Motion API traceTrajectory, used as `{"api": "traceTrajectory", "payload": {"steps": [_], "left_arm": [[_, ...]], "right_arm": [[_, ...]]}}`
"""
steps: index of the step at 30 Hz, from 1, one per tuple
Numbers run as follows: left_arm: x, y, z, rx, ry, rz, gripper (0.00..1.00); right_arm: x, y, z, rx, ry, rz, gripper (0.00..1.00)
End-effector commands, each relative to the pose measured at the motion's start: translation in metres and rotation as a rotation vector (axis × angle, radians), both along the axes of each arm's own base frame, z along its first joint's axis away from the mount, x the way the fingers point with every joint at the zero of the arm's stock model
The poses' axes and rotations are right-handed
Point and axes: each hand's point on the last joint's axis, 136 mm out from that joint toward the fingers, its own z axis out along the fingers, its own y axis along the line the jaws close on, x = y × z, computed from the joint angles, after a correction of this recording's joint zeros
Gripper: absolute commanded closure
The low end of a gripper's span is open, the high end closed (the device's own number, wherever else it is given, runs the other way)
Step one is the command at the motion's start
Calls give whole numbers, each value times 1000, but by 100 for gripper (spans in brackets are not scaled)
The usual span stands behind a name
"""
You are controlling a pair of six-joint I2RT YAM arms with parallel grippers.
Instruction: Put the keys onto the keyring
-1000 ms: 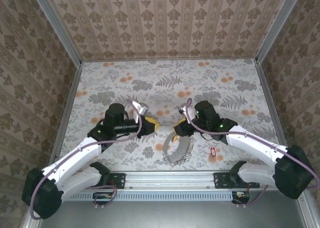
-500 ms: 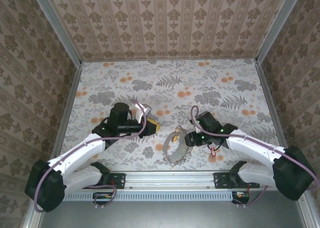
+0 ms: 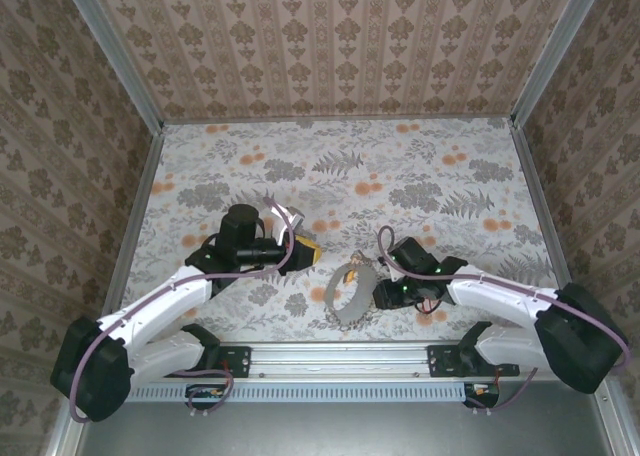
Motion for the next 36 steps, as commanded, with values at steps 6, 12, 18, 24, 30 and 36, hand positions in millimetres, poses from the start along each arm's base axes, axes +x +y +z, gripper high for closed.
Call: {"api": "traceTrajectory", "payload": {"steps": [6, 12, 18, 24, 30, 36], "left_arm": [[2, 0, 9, -23, -33, -5, 74], [2, 0, 9, -20, -33, -4, 74], [1, 1, 9, -17, -33, -2, 74], [1, 1, 8, -16, -31, -3, 74], [1, 0, 9, -17, -32, -5, 75], [0, 0, 9, -18, -31, -9, 75]], "right_arm": [[5, 18, 9, 56, -27, 52, 72], [8, 25, 11, 72, -37, 75, 76], [8, 26, 8, 65, -31, 86, 84], [8, 26, 12, 65, -41, 87, 90], [9, 24, 14, 58, -51, 88, 82], [10, 25, 16, 63, -58, 88, 83]]}}
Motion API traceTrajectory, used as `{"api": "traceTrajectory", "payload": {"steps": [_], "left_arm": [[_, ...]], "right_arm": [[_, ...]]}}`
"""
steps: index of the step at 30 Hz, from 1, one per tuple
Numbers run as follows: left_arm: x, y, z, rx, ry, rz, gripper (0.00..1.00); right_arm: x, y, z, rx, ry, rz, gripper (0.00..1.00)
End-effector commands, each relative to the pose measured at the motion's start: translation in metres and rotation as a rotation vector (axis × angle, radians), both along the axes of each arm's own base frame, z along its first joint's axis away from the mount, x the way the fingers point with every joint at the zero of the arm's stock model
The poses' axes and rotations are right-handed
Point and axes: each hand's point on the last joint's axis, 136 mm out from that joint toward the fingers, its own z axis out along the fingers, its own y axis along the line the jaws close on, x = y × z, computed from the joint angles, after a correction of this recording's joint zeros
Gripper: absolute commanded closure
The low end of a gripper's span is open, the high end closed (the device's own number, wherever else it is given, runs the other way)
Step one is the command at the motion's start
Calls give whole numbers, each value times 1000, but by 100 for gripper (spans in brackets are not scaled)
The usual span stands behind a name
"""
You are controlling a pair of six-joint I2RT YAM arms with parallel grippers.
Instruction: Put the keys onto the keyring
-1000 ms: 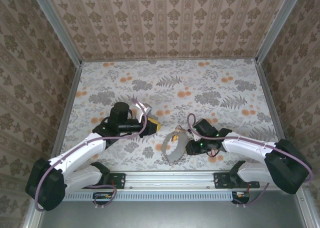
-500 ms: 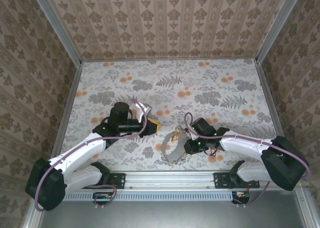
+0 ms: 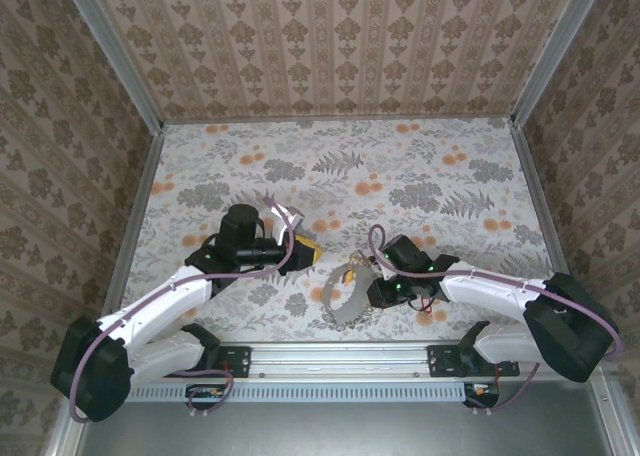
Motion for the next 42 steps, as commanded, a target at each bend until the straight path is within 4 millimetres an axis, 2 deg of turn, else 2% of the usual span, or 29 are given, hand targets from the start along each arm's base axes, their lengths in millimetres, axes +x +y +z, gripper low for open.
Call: {"api": "traceTrajectory", "payload": {"steps": [1, 8, 12, 16, 18, 21, 24, 27, 31, 34, 36, 42], "left_arm": [[0, 0, 8, -17, -30, -10, 75], [0, 0, 9, -17, -31, -7, 75], [0, 0, 10, -17, -35, -4, 75], [0, 1, 9, -16, -35, -5, 75], [0, 1, 9, -15, -34, -4, 74], [0, 1, 10, -15, -37, -3, 74], [0, 2, 11, -14, -38, 2, 74], [0, 2, 12, -14, -39, 3, 75], [-2, 2, 16, -24, -44, -5, 75], [-7, 1, 27, -55, -67, -28, 75], [-12, 0, 39, -91, -95, -44, 74], [-32, 0, 67, -163, -167, -103, 74]], "right_arm": [[4, 6, 12, 19, -26, 20, 85], [3, 5, 12, 8, -27, 36, 99], [3, 5, 12, 4, -30, 44, 97], [4, 8, 10, 7, -20, 53, 88], [5, 8, 9, 5, -24, 57, 90], [7, 11, 11, 15, -36, 65, 100], [8, 16, 19, 51, -65, 89, 100], [10, 25, 46, 123, -172, 145, 100], [13, 34, 103, 224, -415, 253, 100], [16, 39, 141, 277, -577, 318, 100], [17, 48, 167, 338, -676, 374, 100], [21, 75, 223, 516, -914, 479, 100]]}}
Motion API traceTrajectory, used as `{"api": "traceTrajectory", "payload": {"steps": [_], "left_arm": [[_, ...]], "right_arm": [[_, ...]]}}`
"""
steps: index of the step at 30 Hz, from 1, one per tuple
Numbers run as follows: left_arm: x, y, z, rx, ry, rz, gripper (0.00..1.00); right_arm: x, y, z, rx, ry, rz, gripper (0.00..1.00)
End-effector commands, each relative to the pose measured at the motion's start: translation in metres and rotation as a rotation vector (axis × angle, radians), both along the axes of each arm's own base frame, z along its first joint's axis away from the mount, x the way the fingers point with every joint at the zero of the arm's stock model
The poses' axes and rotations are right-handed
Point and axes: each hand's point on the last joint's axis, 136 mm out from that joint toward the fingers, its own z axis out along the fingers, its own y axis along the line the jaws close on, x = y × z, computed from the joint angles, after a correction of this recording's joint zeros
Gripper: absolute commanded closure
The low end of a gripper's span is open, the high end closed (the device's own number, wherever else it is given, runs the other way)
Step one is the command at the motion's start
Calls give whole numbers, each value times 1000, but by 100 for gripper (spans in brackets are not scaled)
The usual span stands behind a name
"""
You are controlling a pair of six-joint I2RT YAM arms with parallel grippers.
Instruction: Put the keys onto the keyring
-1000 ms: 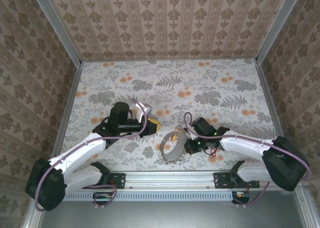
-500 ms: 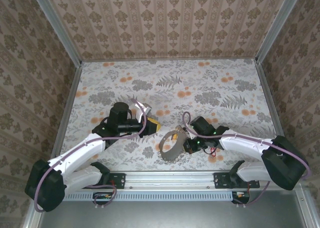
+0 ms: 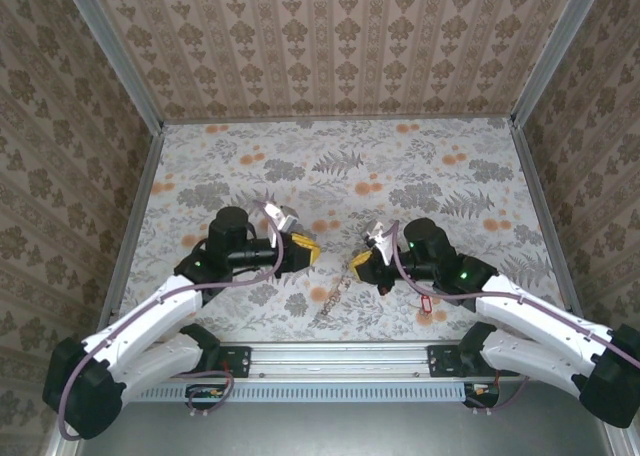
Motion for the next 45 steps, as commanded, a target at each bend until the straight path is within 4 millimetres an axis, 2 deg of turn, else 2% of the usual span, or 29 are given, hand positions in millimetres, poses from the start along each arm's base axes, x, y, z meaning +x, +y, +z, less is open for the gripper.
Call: {"api": "traceTrajectory", "payload": {"steps": [1, 5, 12, 16, 25, 30, 38, 45], "left_arm": [[-16, -3, 30, -76, -74, -67, 74], [-33, -3, 44, -110, -131, -115, 76], [-57, 0, 73, -194, -223, -208, 86], [-63, 3, 85, -218, -274, -224, 86], [-69, 4, 97, -216, -326, -258, 89], [-69, 5, 96, -190, -344, -258, 90], [-70, -2, 85, -119, -365, -265, 93], [-62, -2, 81, -85, -384, -223, 95]], "right_arm": [[0, 23, 61, 166, -240, 133, 100], [-4, 33, 83, 233, -327, 204, 100], [-15, 45, 121, 340, -416, 315, 100], [-21, 46, 133, 379, -436, 351, 100], [-32, 43, 139, 399, -436, 398, 100], [-35, 42, 141, 400, -441, 406, 100], [-36, 44, 142, 404, -443, 420, 100], [-39, 44, 142, 400, -444, 426, 100]]}}
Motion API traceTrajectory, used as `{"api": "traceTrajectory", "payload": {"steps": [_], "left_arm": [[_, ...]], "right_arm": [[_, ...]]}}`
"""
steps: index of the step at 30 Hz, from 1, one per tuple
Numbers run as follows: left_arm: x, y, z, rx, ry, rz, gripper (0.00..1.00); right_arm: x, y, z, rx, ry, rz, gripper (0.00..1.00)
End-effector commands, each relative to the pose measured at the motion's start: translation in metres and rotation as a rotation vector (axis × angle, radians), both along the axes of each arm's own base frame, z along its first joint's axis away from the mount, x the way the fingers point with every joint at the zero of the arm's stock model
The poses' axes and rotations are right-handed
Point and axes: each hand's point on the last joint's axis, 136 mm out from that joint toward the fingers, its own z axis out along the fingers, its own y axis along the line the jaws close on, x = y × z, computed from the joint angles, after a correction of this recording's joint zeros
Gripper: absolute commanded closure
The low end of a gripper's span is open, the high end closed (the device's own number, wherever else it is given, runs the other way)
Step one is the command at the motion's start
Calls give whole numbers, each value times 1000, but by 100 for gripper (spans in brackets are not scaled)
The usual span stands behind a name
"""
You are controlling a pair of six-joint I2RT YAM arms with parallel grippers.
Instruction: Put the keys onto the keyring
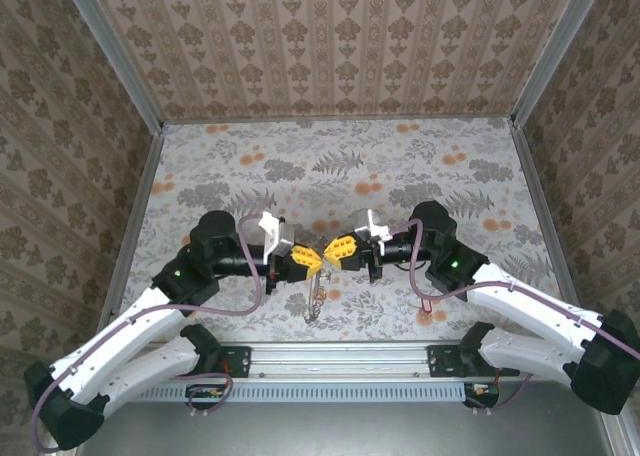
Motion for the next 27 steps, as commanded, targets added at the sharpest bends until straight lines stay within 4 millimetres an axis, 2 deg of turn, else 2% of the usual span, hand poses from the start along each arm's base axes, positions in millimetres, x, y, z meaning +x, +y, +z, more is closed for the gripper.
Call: {"api": "traceTrajectory", "payload": {"steps": [1, 17, 27], "left_arm": [[4, 2, 8, 0, -55, 30, 95], [16, 12, 15, -14, -83, 113, 95], [12, 4, 7, 15, -71, 66, 93]], "right_arm": [[-12, -2, 30, 64, -87, 45, 100], [-11, 0, 29, 55, -94, 49, 100], [-12, 2, 30, 57, -91, 57, 100]]}}
